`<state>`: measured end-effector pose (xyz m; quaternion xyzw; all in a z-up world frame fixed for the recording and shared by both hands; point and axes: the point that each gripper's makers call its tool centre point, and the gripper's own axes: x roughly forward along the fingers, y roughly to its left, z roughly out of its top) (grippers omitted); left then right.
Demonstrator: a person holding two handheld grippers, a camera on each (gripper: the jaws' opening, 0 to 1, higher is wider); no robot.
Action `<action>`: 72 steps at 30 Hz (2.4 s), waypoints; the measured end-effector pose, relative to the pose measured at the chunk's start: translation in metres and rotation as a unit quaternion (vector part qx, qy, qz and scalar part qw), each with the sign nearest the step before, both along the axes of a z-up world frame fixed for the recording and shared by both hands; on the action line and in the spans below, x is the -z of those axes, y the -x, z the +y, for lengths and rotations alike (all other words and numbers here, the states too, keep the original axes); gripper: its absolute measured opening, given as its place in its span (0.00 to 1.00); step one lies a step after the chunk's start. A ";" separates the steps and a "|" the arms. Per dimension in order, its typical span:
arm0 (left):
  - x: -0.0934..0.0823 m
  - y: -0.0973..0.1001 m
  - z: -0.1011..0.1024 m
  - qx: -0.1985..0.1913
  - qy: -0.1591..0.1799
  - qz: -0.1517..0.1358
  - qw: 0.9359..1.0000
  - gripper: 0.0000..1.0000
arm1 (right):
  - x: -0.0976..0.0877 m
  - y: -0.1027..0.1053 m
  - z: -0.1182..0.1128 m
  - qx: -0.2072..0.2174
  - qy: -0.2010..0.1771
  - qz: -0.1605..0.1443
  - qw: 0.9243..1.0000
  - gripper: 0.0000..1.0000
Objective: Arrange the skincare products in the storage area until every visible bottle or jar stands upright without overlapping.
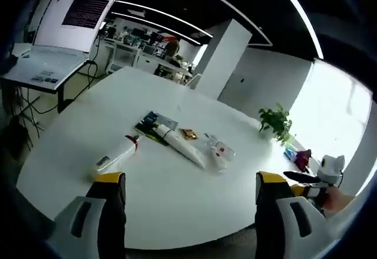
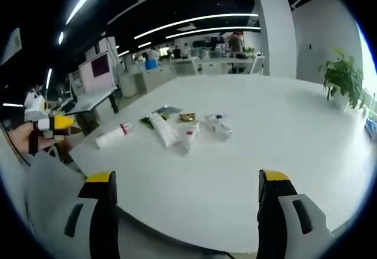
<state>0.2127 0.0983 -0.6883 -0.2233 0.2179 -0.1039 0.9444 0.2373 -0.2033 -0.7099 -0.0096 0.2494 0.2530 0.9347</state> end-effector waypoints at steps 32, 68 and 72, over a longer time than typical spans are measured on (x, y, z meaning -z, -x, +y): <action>-0.011 -0.033 0.012 0.056 -0.083 -0.017 0.995 0.99 | 0.005 -0.004 -0.001 -0.008 0.001 0.011 1.000 0.96; 0.063 -0.084 0.058 0.191 -0.244 0.155 0.938 0.79 | 0.010 -0.008 -0.002 -0.010 0.033 0.011 0.999 0.94; 0.078 -0.091 0.060 0.214 -0.262 0.178 0.924 0.77 | 0.011 -0.007 -0.001 -0.014 0.034 0.014 0.999 0.93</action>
